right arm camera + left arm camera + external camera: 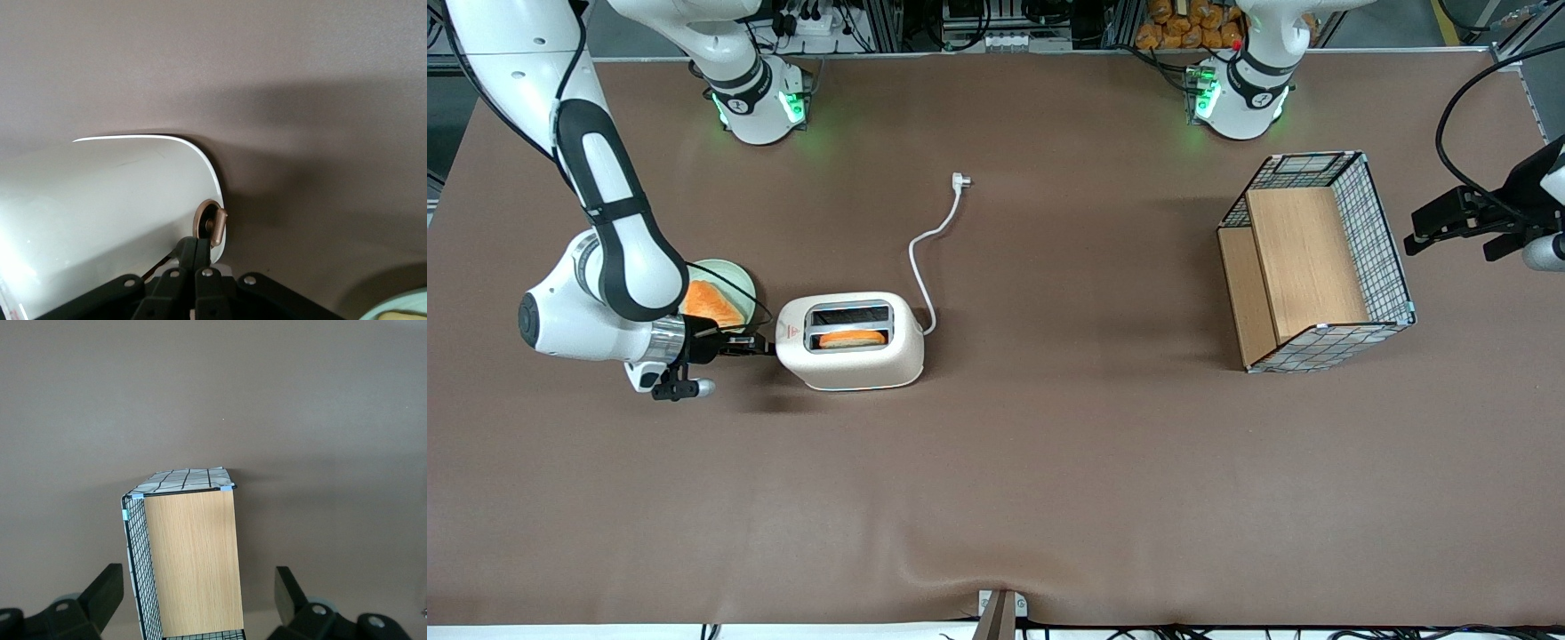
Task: Press toaster button with right arm
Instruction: 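Hold the toaster lever pressed down with the right gripper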
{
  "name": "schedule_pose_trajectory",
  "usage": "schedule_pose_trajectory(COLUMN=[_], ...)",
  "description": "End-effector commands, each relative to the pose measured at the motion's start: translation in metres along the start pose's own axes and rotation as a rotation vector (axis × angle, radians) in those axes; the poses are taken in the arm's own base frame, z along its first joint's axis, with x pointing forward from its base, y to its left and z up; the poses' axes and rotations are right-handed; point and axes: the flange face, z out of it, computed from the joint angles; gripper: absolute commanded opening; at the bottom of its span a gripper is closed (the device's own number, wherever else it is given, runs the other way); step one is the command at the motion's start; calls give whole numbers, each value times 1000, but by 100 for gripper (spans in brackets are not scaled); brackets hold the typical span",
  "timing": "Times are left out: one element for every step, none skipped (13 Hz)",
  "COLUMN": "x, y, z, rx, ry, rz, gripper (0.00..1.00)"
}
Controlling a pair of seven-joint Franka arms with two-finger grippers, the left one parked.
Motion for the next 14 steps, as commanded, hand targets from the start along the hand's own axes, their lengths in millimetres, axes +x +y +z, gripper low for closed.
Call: schedule_pose_trajectory(x=[-3, -3, -3, -3, -3, -3, -3, -2, -2, 0, 1, 4, 6, 10], y=[3, 3, 3, 3, 4, 5, 8, 9, 9, 9, 13, 14, 12, 11], z=[30, 30, 30, 30, 30, 28, 26, 24, 22, 18, 15, 7, 2, -4], rx=[-12, -12, -12, -12, -11, -9, -7, -5, 0, 4, 8, 14, 21, 34], ry=[7, 7, 6, 6, 5, 9, 7, 8, 3, 6, 2, 8, 1, -12], rz=[-15, -15, -15, -16, -24, -38, -47, -51, -54, -53, -51, -50, -54, -50], gripper=[0, 0, 0, 0, 0, 0, 0, 0, 0, 0, 0, 0, 0, 0])
